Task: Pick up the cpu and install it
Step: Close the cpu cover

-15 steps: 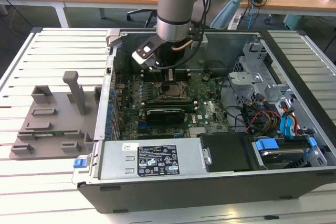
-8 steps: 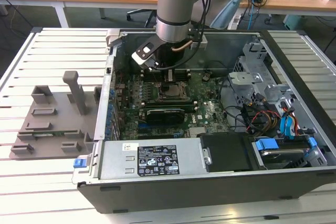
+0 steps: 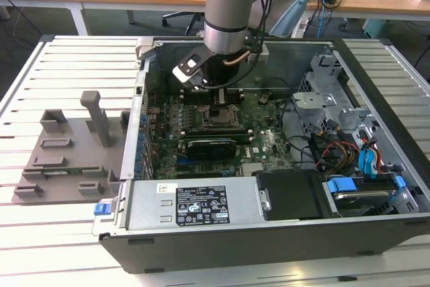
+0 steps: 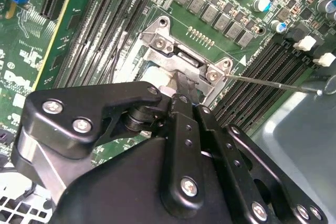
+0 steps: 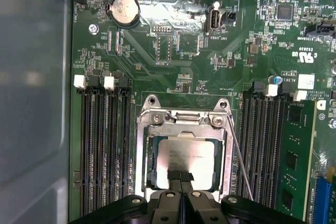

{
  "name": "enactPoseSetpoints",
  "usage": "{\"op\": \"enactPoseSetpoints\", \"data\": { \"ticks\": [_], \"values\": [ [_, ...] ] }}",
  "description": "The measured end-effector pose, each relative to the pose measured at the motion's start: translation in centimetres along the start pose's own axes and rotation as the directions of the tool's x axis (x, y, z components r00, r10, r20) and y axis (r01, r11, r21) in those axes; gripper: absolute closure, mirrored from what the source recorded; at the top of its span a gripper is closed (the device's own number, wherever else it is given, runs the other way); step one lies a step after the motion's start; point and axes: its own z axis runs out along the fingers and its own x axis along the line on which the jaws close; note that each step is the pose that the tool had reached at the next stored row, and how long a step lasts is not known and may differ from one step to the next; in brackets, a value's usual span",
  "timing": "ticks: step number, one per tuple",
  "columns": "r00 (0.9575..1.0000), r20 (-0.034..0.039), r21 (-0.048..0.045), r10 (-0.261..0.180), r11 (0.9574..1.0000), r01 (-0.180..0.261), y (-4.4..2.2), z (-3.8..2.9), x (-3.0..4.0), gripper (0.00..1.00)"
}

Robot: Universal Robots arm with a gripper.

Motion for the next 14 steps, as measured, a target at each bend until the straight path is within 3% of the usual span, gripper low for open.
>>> {"op": "enactPoseSetpoints", "data": {
  "ticks": [6,12,14],
  "values": [
    [1.0000,0.0002,0.0001,0.000,1.0000,0.000,0.06,-1.12,-0.05,0.89],
    [1.0000,0.0003,0.0002,0.000,1.0000,0.000,-0.02,-2.81,-0.10,0.89],
    [1.0000,0.0007,0.0001,0.000,1.0000,0.000,-0.15,-5.51,-0.19,0.89]
  ]
}}
